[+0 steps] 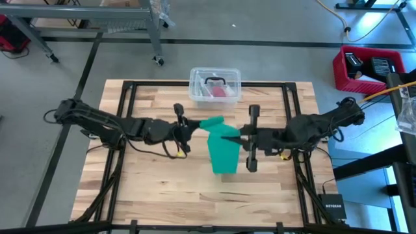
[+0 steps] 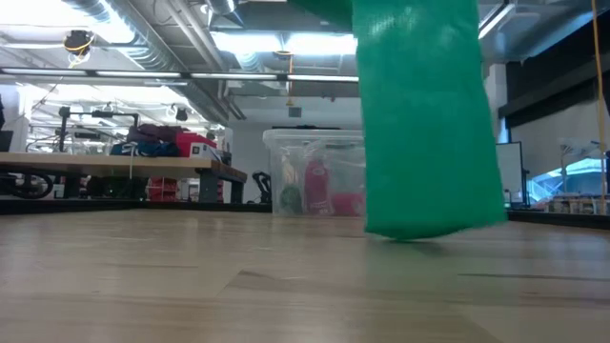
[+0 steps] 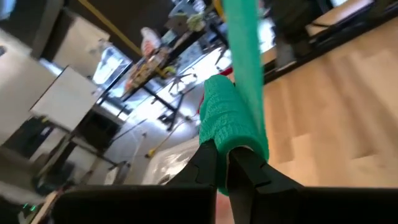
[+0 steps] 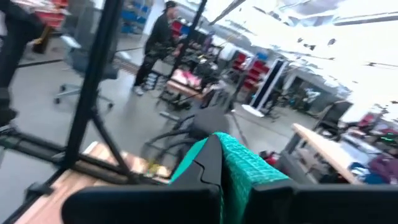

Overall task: Roll bandage
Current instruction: Roll the green bandage

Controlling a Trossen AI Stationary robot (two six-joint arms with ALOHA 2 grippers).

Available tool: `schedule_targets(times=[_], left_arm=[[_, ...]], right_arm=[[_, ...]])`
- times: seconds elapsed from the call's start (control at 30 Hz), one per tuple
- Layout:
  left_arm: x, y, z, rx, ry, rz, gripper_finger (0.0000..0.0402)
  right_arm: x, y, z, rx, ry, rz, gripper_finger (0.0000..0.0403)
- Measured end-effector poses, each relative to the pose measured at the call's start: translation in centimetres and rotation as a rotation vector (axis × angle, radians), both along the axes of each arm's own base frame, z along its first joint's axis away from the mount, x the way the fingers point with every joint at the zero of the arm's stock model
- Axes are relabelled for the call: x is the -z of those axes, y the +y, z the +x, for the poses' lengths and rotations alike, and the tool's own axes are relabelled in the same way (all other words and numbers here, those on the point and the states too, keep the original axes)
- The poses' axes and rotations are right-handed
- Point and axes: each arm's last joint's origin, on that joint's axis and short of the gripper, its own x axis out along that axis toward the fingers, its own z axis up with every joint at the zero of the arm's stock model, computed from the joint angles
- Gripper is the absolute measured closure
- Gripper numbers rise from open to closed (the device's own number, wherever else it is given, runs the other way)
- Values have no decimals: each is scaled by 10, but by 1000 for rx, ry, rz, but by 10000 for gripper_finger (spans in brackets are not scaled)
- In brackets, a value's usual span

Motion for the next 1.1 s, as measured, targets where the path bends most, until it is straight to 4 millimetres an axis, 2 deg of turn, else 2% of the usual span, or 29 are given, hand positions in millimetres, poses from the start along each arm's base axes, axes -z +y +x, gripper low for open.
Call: schedule_targets(times=[0.13,0.27,0.57,0.73,0.87,1.0,1.1], left_arm=[[5,-13,4,50,11,-8,396],[16,-24,10,78,43,-3,394],[39,-47,22,141,85,-29,396],[48,-53,27,139,83,-62,398],[59,-54,33,123,95,-101,397],[73,-56,39,105,116,-144,398],[87,-58,43,100,143,-178,395]], right_arm=[[-16,-14,0,45,-45,24,396],[-22,-33,6,55,-77,83,396],[-14,-100,28,110,-57,315,396],[1,-137,39,206,-9,394,395],[21,-164,49,296,104,439,395],[50,-187,66,344,258,477,386],[77,-201,80,366,389,497,353]])
